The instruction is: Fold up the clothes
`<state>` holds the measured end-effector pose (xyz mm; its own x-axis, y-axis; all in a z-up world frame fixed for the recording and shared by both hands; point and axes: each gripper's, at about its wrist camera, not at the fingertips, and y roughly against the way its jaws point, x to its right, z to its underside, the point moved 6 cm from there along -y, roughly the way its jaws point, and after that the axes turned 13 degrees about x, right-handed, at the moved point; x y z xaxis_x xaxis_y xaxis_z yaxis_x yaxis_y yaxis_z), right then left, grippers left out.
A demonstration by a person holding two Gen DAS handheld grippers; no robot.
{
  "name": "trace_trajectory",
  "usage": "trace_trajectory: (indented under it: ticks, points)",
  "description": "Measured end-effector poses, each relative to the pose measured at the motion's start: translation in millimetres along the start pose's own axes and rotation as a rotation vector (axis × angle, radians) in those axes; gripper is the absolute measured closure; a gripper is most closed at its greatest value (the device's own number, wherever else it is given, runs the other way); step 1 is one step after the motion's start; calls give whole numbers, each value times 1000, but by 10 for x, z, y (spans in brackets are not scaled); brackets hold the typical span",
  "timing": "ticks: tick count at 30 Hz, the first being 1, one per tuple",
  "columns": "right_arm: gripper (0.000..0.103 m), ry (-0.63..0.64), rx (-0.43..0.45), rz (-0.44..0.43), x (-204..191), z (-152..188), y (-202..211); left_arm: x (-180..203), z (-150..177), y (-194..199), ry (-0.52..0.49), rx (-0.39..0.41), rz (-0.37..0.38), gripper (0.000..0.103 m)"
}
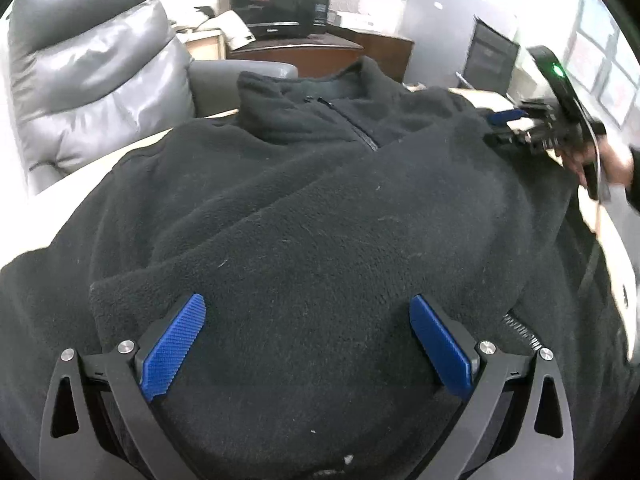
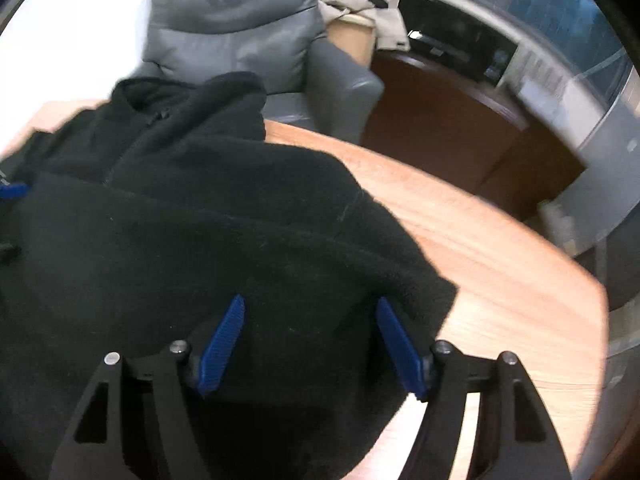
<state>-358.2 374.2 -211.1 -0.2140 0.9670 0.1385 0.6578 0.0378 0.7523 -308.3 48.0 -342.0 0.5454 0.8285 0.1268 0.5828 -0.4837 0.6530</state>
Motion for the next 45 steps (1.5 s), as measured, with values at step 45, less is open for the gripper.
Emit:
trace_trajectory:
  ticks: [45]
  points:
    - [13,-76,302,-398,-3449,-835,1050,-4067,2139,3373,1060,147,-983,2]
